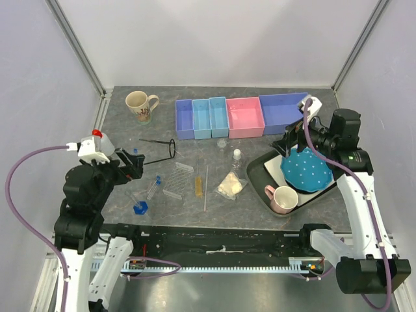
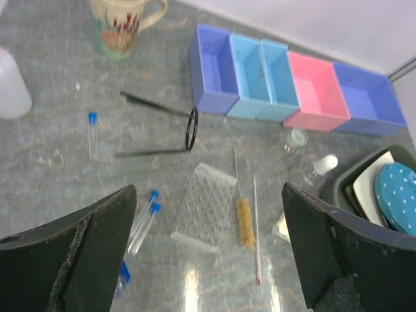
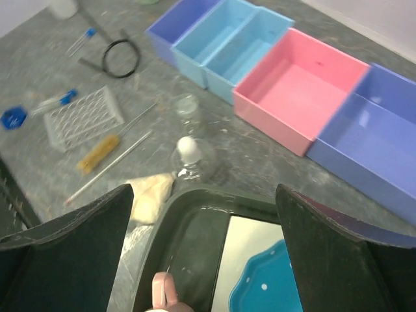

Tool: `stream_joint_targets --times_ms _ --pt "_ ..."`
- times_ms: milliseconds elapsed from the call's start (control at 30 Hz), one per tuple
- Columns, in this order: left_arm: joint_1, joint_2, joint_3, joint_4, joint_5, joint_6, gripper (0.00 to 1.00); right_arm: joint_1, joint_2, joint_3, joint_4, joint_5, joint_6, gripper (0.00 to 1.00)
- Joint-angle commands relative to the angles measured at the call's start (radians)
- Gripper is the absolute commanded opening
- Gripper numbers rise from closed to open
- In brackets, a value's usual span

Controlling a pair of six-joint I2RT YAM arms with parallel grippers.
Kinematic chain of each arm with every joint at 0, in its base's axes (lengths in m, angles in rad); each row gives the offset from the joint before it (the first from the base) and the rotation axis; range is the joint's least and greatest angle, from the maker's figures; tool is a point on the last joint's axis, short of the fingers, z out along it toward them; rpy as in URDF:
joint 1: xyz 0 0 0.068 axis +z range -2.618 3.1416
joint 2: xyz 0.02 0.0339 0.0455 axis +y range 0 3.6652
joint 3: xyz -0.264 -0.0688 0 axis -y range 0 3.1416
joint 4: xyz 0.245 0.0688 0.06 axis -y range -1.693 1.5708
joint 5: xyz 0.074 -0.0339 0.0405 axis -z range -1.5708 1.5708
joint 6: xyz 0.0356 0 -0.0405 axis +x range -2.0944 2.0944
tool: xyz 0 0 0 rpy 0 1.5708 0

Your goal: Organize the chemistry lab equipment

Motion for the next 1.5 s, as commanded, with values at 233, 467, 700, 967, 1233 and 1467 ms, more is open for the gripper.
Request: stream_joint_targets --times_ms 233,467,700,967,1233,1467 --pt "-0.004 0.126 0.107 -0.352 -0.043 -0.102 0.97 0.056 0.064 -0.112 -0.003 -0.298 -0.261 0.98" --pt "-0.004 0.155 0.087 -0.513 -0.156 -0.227 0.95 0.06 0.106 -0.195 0.023 -0.334 -0.298 0.98" --pt "-0.004 0.198 -0.018 -0.574 -0.298 -0.372 0.94 0.069 0.098 -0.218 0.015 -0.345 -0.315 0.98" --pt "-0.002 0.245 -0.064 -0.501 -0.297 -0.383 0.84 0.092 0.094 -0.221 0.004 -0.329 -0.333 0.98" --pt "-0.002 0.311 -0.068 -0.498 -0.295 -0.381 0.7 0.094 0.091 -0.219 -0.009 -0.318 -0.349 0.98" --pt "-0.002 0.331 -0.072 -0.472 -0.294 -0.376 0.65 0.094 0.089 -0.218 -0.014 -0.318 -0.355 0.98"
